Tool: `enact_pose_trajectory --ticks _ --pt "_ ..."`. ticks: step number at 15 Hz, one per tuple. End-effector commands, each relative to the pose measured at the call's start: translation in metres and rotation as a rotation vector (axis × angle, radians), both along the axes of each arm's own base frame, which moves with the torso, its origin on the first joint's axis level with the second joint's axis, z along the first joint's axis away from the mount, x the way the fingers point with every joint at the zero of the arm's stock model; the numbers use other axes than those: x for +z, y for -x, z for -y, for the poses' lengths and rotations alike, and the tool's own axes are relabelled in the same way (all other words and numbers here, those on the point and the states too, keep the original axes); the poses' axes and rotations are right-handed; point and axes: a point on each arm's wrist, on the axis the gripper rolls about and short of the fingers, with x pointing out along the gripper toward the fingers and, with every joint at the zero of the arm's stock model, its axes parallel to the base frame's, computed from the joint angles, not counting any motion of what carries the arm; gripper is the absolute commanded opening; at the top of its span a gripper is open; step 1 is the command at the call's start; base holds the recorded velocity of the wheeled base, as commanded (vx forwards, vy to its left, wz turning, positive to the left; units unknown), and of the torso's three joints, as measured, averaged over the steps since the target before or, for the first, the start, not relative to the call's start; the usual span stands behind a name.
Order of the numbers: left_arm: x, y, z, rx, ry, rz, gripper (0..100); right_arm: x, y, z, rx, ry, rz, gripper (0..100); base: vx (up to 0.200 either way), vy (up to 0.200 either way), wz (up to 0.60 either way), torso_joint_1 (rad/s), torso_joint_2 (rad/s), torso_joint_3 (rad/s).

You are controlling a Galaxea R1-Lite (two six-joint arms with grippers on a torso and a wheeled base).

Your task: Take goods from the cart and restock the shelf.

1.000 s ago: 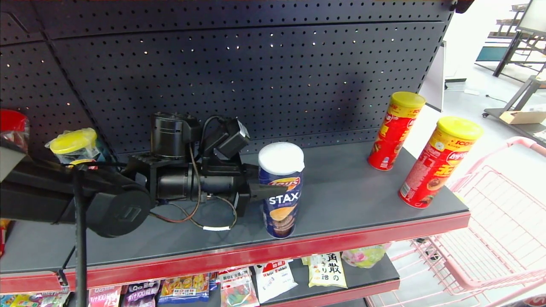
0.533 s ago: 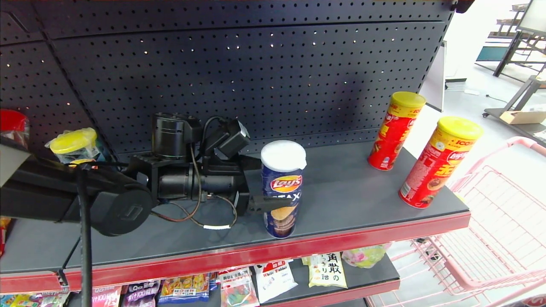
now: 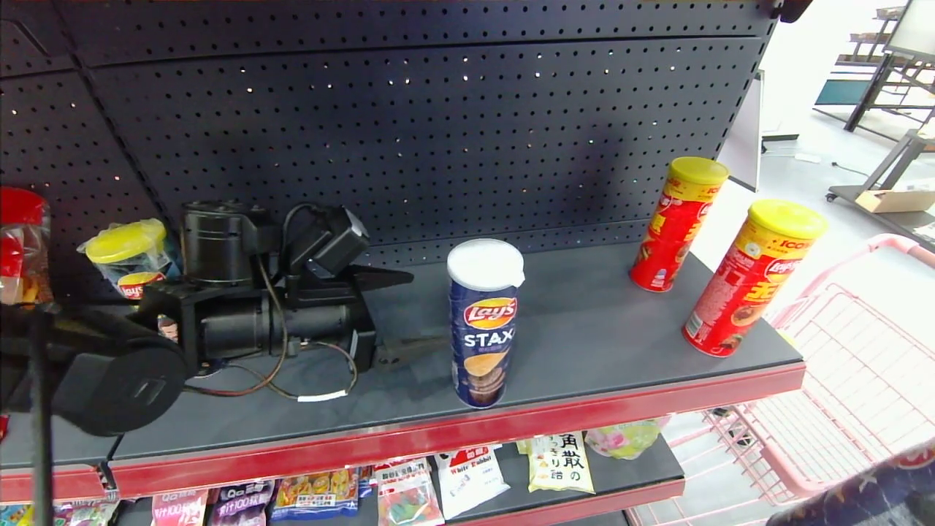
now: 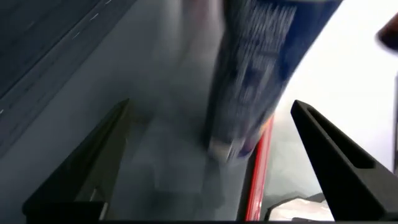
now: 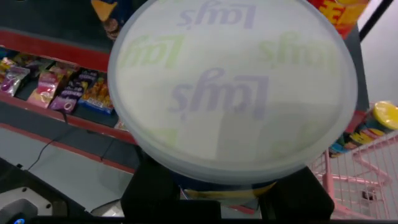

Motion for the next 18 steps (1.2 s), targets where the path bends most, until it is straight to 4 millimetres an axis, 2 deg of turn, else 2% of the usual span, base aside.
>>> enact_pose_trajectory --ticks 1,2,4,7,9,13,16,18 --pt "0.011 0.020 -0.023 0.080 0.006 0.028 100 0.040 -0.049 -0.018 0.099 0.020 -0.091 0 0.000 0.000 0.00 0.000 0.00 0.000" --pt "0.006 0.051 -0.043 0.216 -0.036 0.016 100 0.063 -0.085 -0.036 0.157 0.033 -0.127 0 0.000 0.000 0.00 0.000 0.00 0.000" --pt "-0.003 0.084 -0.054 0.234 -0.048 -0.005 100 0.083 -0.129 -0.059 0.206 0.040 -0.152 0 0.000 0.000 0.00 0.000 0.00 0.000" --pt "-0.005 0.118 -0.065 0.256 -0.003 -0.040 100 0.087 -0.187 -0.086 0.285 0.024 -0.124 0 0.000 0.000 0.00 0.000 0.00 0.000" --pt "-0.008 0.134 -0.071 0.259 0.010 -0.041 100 0.088 -0.216 -0.099 0.298 0.026 -0.076 0 0.000 0.000 0.00 0.000 0.00 0.000" --pt "-0.011 0.143 -0.074 0.274 0.006 -0.039 100 0.081 -0.269 -0.141 0.356 0.030 -0.093 0 0.000 0.000 0.00 0.000 0.00 0.000" --pt "-0.009 0.146 -0.075 0.281 0.006 -0.034 100 0.075 -0.301 -0.167 0.406 0.031 -0.082 0 0.000 0.000 0.00 0.000 0.00 0.000" --pt "-0.009 0.148 -0.076 0.286 0.003 -0.037 100 0.070 -0.319 -0.177 0.409 0.033 -0.071 0 0.000 0.000 0.00 0.000 0.00 0.000"
